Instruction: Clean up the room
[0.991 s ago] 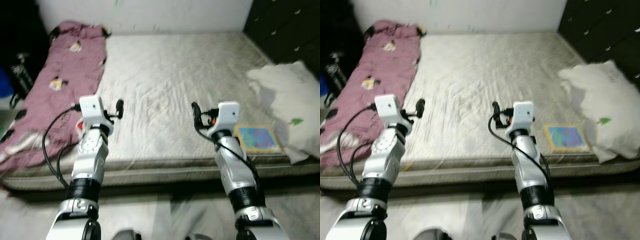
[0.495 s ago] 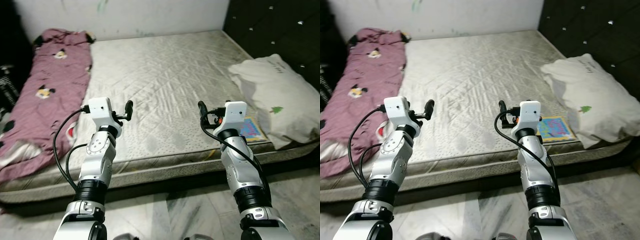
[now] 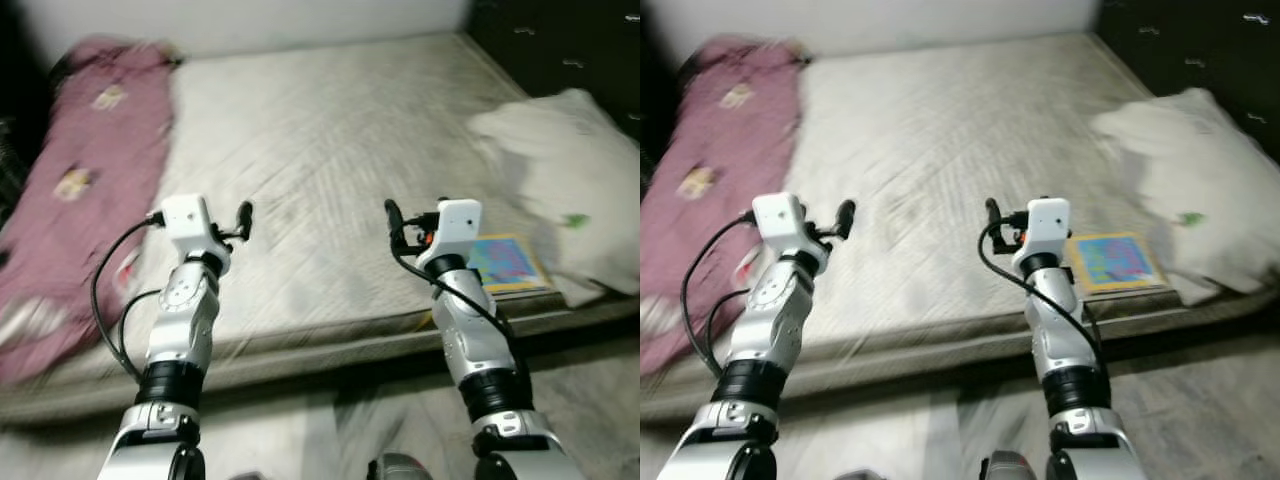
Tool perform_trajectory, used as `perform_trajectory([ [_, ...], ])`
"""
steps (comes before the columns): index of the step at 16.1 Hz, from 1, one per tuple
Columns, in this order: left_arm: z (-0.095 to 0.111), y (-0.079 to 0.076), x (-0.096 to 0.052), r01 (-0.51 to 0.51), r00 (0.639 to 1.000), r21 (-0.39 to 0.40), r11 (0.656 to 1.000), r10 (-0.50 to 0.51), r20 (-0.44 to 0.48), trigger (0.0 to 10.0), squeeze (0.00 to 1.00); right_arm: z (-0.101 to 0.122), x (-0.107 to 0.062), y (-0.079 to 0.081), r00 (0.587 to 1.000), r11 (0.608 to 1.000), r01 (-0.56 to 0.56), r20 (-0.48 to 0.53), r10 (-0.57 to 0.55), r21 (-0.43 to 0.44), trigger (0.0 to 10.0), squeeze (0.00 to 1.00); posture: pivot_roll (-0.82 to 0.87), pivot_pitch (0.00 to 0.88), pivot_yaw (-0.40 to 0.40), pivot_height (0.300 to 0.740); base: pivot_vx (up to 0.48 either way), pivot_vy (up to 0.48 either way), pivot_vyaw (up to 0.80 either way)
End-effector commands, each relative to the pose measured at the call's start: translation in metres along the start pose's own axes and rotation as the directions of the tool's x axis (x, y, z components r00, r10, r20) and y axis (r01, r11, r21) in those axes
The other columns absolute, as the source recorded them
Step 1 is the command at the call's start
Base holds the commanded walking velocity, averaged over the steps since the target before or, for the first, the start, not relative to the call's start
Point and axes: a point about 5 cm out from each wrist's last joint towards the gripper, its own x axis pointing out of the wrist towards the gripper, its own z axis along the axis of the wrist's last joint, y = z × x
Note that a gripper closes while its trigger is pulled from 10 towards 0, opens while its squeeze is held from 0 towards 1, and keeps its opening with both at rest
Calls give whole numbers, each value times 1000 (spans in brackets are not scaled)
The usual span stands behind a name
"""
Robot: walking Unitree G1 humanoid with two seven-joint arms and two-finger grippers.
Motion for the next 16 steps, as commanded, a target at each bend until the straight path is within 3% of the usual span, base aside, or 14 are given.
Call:
perform_trajectory([
  [1,1,-2,0,10,1000,7,1000,-10,0,10000,0,1,1,0,1000,1000,6,-2,-6,5,10000,0,-87,0,51,740,326,0,0],
  [16,0,-5,-1,22,1000,9,1000,-22,-3,10000,0,0,3,-1,1000,1000,12,-10,-12,11,10000,0,-87,0,54,740,356,0,0],
])
